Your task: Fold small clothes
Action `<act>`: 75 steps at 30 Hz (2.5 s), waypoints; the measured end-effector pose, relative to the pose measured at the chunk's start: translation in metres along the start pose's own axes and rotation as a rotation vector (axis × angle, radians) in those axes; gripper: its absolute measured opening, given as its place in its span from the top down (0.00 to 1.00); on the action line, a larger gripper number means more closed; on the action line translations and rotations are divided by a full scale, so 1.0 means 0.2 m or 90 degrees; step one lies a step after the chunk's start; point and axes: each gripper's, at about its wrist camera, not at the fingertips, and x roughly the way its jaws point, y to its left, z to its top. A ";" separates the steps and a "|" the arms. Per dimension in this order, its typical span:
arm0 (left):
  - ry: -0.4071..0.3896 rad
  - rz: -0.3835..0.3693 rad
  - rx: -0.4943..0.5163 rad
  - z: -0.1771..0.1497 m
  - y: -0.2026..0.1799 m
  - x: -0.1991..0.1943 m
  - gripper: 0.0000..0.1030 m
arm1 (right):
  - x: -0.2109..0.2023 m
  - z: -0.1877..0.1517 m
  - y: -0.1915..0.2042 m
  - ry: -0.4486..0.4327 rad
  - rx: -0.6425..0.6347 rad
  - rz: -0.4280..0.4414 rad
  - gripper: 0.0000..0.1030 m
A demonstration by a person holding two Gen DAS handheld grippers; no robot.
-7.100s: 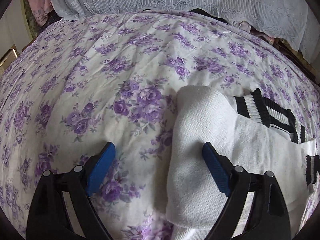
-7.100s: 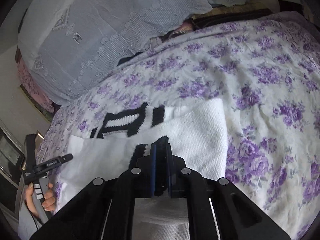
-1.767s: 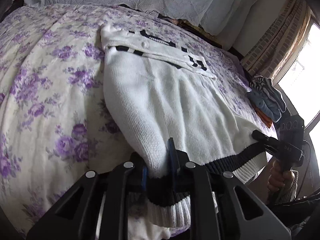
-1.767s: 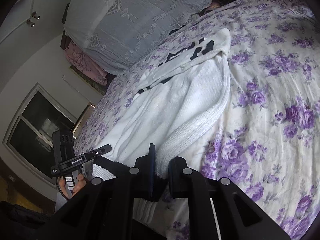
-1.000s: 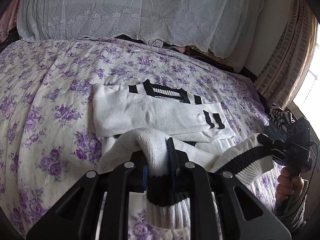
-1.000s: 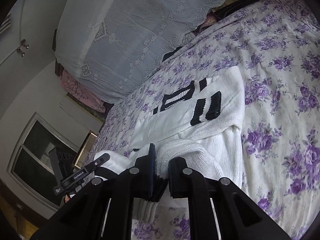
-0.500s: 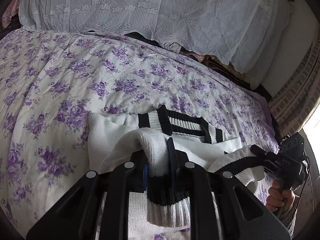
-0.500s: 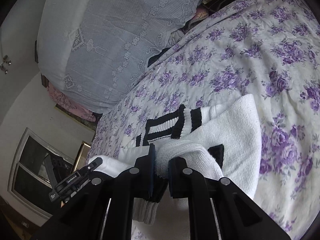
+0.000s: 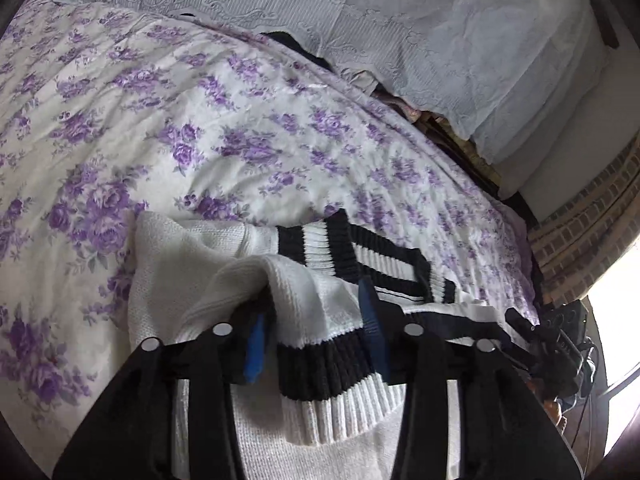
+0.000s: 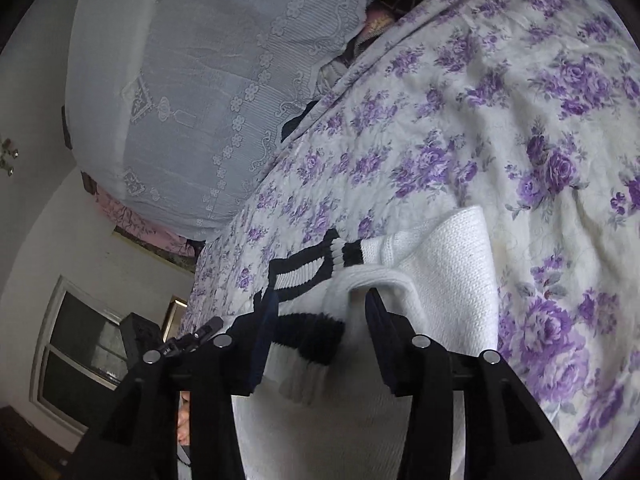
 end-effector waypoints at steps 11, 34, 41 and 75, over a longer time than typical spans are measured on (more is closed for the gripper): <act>0.057 -0.064 -0.042 0.03 0.00 0.03 0.32 | 0.15 -0.07 0.23 0.137 -0.060 0.048 0.51; 0.036 0.331 0.072 0.11 -0.04 0.39 0.10 | 0.28 0.14 0.00 -0.048 -0.043 -0.204 0.55; -0.044 0.230 -0.005 0.18 0.08 0.17 0.11 | 0.09 0.15 0.06 -0.111 -0.032 -0.135 0.54; 0.002 0.294 0.136 -0.35 -0.19 -0.04 0.04 | -0.01 -0.42 0.37 -0.038 -0.266 -0.258 0.43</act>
